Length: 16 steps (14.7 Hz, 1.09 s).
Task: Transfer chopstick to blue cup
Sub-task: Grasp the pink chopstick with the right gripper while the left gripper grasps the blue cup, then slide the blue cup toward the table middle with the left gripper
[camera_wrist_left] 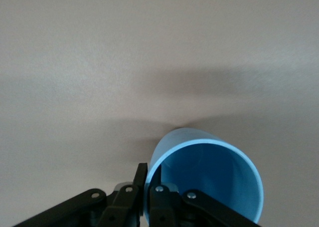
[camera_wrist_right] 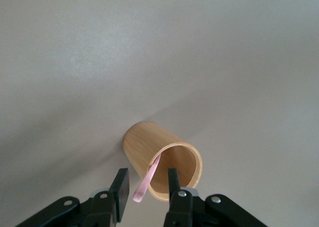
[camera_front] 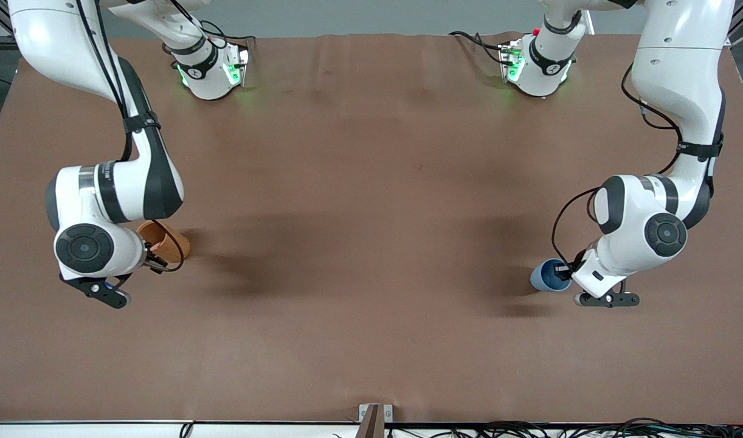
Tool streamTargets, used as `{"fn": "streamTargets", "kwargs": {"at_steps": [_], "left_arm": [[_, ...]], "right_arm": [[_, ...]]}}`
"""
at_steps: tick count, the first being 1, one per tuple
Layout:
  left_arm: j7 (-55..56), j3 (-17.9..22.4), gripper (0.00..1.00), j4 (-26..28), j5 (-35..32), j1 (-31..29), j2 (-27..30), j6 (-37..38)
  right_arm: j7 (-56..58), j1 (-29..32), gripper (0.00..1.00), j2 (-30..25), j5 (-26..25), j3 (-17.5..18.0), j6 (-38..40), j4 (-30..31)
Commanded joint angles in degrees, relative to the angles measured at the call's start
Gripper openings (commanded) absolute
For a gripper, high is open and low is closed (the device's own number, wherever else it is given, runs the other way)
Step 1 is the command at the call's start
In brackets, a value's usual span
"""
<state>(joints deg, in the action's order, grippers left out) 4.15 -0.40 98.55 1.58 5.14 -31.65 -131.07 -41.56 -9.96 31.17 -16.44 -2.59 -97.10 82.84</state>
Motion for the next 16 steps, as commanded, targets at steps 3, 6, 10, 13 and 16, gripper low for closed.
{"fn": "streamTargets", "kwargs": {"at_steps": [3,6,10,13,16], "left_arm": [[16.71,-6.79,0.0,-0.9,-0.26,1.19,6.16,7.23],[35.86,-15.65,0.0,-1.52,-5.77,2.42,5.72,7.23],[54.43,-25.25,0.0,-5.9,-12.98,4.69,-0.15,7.23],[65.08,-29.2,0.0,-7.32,-20.63,6.46,-5.08,7.06],[69.58,-31.68,0.0,-7.41,-23.9,7.25,-8.07,6.62]], "right_arm": [[-2.21,0.03,0.33,0.12,1.32,0.21,0.6,0.22],[-2.21,0.12,0.26,0.12,1.32,0.21,0.6,0.48],[-2.21,0.12,0.18,0.12,1.41,0.21,1.91,0.57],[-2.03,0.21,0.13,0.03,1.32,0.21,1.91,0.57],[-1.33,1.0,0.09,-0.32,1.32,0.21,1.57,0.22]]}}
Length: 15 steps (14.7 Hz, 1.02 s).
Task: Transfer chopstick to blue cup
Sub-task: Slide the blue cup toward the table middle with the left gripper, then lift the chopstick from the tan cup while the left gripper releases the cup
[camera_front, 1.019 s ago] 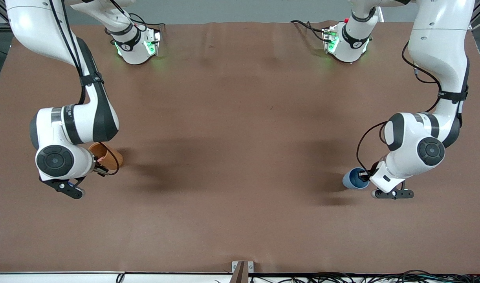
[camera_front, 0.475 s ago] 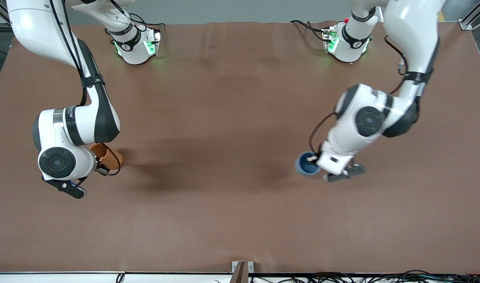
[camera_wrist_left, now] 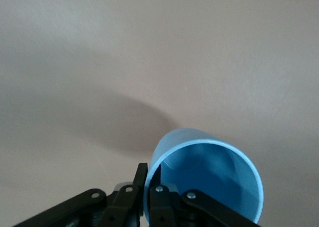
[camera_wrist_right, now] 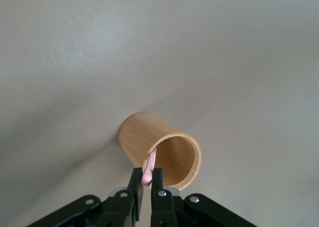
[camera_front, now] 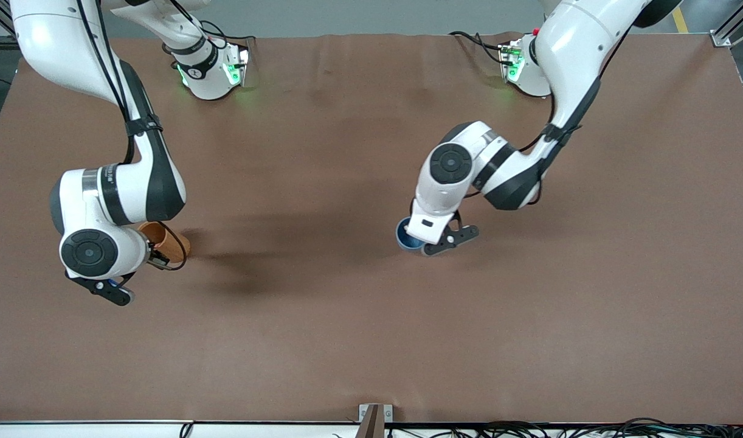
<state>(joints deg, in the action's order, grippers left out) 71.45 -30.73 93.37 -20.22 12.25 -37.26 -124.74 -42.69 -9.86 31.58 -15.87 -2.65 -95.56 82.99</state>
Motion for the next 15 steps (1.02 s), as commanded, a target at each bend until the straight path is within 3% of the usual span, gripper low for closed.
{"fn": "streamTargets", "kwargs": {"at_steps": [1,5,10,11,13,14,15], "left_arm": [[2.9,-1.53,0.0,-2.23,-2.54,0.93,-2.99,0.28],[5.45,-1.44,0.0,-4.59,-3.77,3.3,-5.54,0.11],[6.42,-1.53,0.02,-5.22,-6.14,3.49,-6.42,0.11],[6.33,-1.44,0.1,-5.13,-6.58,3.4,-6.42,0.11],[5.63,-1.53,0.65,-4.96,-6.68,3.14,-6.08,0.11],[5.98,-1.61,0.97,-4.87,-6.68,2.96,-5.64,0.46],[5.98,-1.96,1.0,-4.87,-6.68,2.79,-4.41,0.72]], "right_arm": [[-0.2,1.25,0.09,-0.81,0.75,0.27,-0.15,0.06],[-0.11,1.07,0.04,-1.78,0.67,0.27,-0.06,-0.11],[0.33,0.55,0.03,-8.09,0.67,0.36,0.2,-0.11],[0.42,0.11,0.03,-9.67,0.58,0.45,0.2,-0.2],[2.43,-0.94,0.04,-13.54,0.75,0.45,0.29,-0.29],[2.7,-1.73,0.03,-15.65,0.75,0.45,0.29,-0.29],[2.88,-2.43,0.03,-17.67,0.75,0.54,0.38,-0.2]]}}
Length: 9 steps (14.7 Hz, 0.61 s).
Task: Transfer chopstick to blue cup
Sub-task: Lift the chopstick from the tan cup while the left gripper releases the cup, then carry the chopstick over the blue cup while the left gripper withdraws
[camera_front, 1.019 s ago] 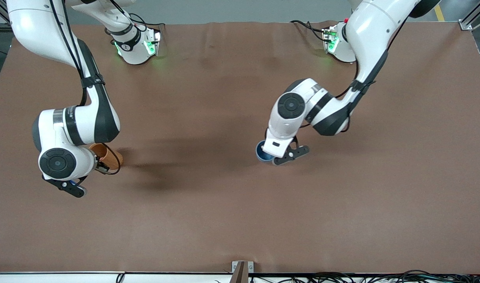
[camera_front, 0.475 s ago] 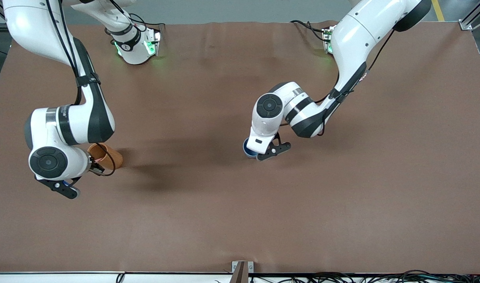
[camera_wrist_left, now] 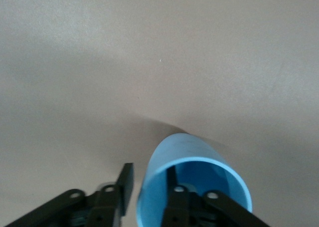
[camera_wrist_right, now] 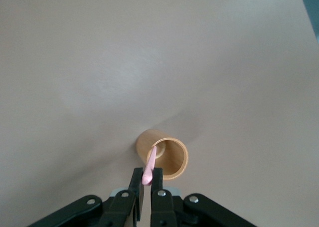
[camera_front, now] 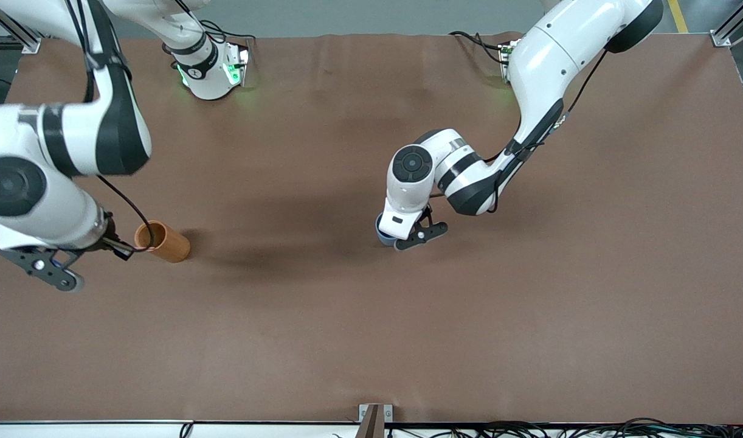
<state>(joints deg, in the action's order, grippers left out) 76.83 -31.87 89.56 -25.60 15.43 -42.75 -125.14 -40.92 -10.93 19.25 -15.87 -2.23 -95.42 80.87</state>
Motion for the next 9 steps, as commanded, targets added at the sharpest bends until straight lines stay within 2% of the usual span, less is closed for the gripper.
{"fn": "streamTargets", "kwargs": {"at_steps": [1,3,5,7,9], "left_arm": [[0.52,-1.0,1.0,-1.06,-1.3,-1.45,2.3,1.56],[-1.49,-1.62,1.0,-1.06,-1.04,-3.38,6.77,5.67],[-9.72,-1.1,1.0,-1.23,2.89,-4.97,12.04,10.42],[-18.77,4.32,1.0,-0.97,8.95,-5.15,17.76,13.33],[-28.61,10.13,1.0,-0.97,14.5,-4.97,22.16,16.4]], "right_arm": [[1.02,-2.51,0.03,-7.1,0.84,0.21,0.67,1.84],[0.75,-6.19,0.02,-10.1,1.19,0.12,1.91,1.84],[0.58,-9.01,0.02,-11.42,3.37,0.21,1.21,1.75],[0.22,-11.64,0.02,-11.69,6.8,0.21,-0.45,1.14],[-0.13,-16.12,0.02,-11.43,7.26,0.12,-5.1,1.04]]}}
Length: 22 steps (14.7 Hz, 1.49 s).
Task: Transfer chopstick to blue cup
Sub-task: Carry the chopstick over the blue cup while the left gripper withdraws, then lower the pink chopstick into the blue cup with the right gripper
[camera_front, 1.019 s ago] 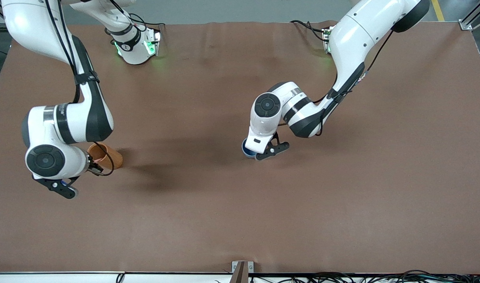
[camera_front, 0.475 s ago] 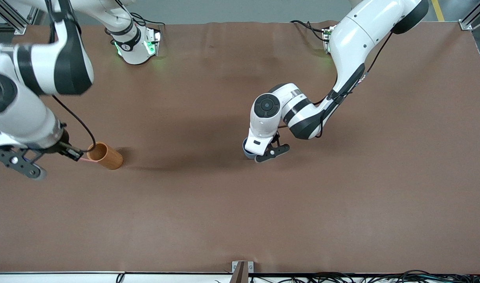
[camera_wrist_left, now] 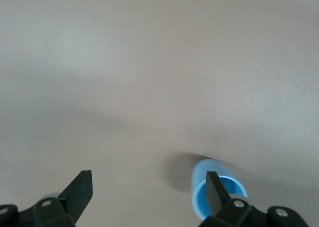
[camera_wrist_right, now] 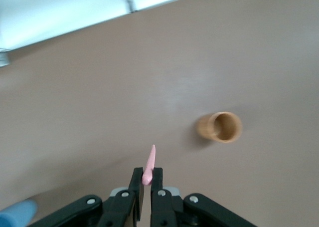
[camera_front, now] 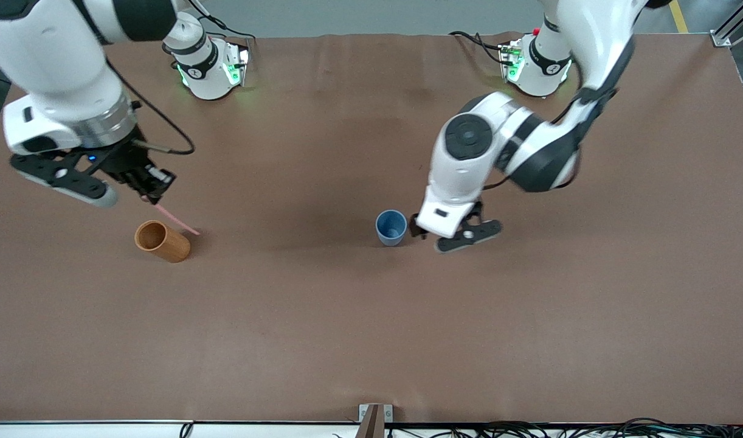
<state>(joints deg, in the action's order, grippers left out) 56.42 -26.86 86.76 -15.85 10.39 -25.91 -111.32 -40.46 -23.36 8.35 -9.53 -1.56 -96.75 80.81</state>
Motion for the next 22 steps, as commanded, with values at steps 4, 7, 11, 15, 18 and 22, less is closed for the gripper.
{"fn": "streamTargets", "kwargs": {"at_steps": [4,7,11,15,18,22], "left_arm": [[-27.54,15.58,1.0,1.83,11.35,-0.37,12.27,9.09],[-44.15,22.37,1.0,1.83,14.35,-1.15,17.45,14.27],[-55.18,22.91,1.0,0.52,13.92,-4.32,22.47,17.27],[-54.75,23.0,1.0,-3.61,14.36,-4.32,22.21,21.4],[-56.15,23.08,1.0,-3.53,14.88,-4.76,22.65,23.16],[-56.15,23.17,1.0,-3.79,15.59,-4.76,22.65,23.16]], "right_arm": [[-2.78,-11.52,0.02,1.04,1.09,-0.55,-11.95,1.11],[-8.92,-16.27,0.02,5.52,0.74,-0.73,-18.72,1.11],[-10.26,-20.75,0.02,10.09,0.83,-0.73,-24.0,1.28],[-10.34,-23.13,0.02,13.18,0.91,-0.73,-24.98,1.54],[-11.83,-25.15,0.02,14.76,0.91,-0.73,-24.98,1.72],[-12.54,-26.56,0.03,16.69,0.91,-0.73,-24.98,1.72]]}}
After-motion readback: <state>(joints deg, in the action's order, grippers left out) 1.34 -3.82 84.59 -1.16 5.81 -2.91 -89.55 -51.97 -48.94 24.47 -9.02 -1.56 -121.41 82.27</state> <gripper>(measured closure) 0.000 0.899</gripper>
